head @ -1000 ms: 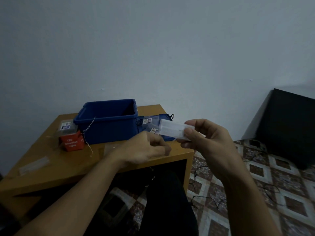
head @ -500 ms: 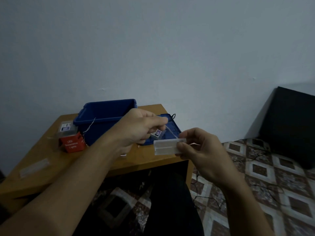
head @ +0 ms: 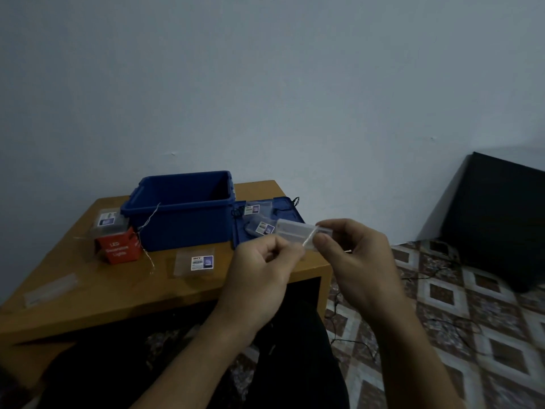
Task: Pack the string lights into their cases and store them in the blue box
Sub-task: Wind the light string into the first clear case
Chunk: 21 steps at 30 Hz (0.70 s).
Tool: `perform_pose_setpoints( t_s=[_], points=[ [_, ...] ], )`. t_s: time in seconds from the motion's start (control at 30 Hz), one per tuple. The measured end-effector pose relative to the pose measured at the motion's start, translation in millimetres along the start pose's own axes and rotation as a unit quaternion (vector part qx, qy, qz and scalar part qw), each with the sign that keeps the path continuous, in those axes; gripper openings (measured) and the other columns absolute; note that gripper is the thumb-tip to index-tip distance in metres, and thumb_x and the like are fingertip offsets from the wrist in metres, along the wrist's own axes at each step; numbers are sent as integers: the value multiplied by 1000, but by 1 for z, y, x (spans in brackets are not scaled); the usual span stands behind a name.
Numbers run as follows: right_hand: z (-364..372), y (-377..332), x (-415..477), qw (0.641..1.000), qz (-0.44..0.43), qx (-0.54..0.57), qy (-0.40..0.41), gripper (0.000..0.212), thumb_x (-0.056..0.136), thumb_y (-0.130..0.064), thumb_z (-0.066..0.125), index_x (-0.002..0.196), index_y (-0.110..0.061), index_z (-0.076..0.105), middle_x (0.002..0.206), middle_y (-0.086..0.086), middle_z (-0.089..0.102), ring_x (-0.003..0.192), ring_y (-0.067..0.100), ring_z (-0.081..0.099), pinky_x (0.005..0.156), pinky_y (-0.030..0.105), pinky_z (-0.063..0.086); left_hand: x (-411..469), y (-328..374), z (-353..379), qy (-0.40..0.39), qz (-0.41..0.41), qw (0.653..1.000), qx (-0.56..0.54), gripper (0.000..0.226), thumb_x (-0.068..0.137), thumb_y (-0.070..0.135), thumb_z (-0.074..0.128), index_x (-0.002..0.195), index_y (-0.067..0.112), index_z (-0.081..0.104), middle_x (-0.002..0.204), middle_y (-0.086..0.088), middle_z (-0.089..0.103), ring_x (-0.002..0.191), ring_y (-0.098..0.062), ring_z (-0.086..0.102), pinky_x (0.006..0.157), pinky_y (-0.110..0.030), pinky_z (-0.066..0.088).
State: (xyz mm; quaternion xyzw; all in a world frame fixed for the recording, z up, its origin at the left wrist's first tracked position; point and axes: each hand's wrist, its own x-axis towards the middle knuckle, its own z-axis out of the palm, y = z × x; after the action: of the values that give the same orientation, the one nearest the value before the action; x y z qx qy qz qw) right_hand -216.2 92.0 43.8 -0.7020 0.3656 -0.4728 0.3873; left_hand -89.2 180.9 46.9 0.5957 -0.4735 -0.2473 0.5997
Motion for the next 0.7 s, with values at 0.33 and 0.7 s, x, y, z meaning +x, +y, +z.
perform_pose_setpoints(
  t_s=[0.33,0.7],
  points=[
    [4,2,2,973,64,221,-28,11,94,-15,68,101,-10,74,80,1,72,69,12,62,65,25,52,-1,6,-2,-80,-132,973,-169,16,98,20,60,111,14,66,52,3,28,39,-8,20,36,-21,15],
    [-4,0,2,958,26,232,-167,34,87,-28,65,109,-3,71,85,9,69,72,20,61,70,32,54,-2,5,-4,-47,-38,995,-81,14,101,12,54,104,18,66,44,10,37,37,-5,25,38,-17,24]
  ],
)
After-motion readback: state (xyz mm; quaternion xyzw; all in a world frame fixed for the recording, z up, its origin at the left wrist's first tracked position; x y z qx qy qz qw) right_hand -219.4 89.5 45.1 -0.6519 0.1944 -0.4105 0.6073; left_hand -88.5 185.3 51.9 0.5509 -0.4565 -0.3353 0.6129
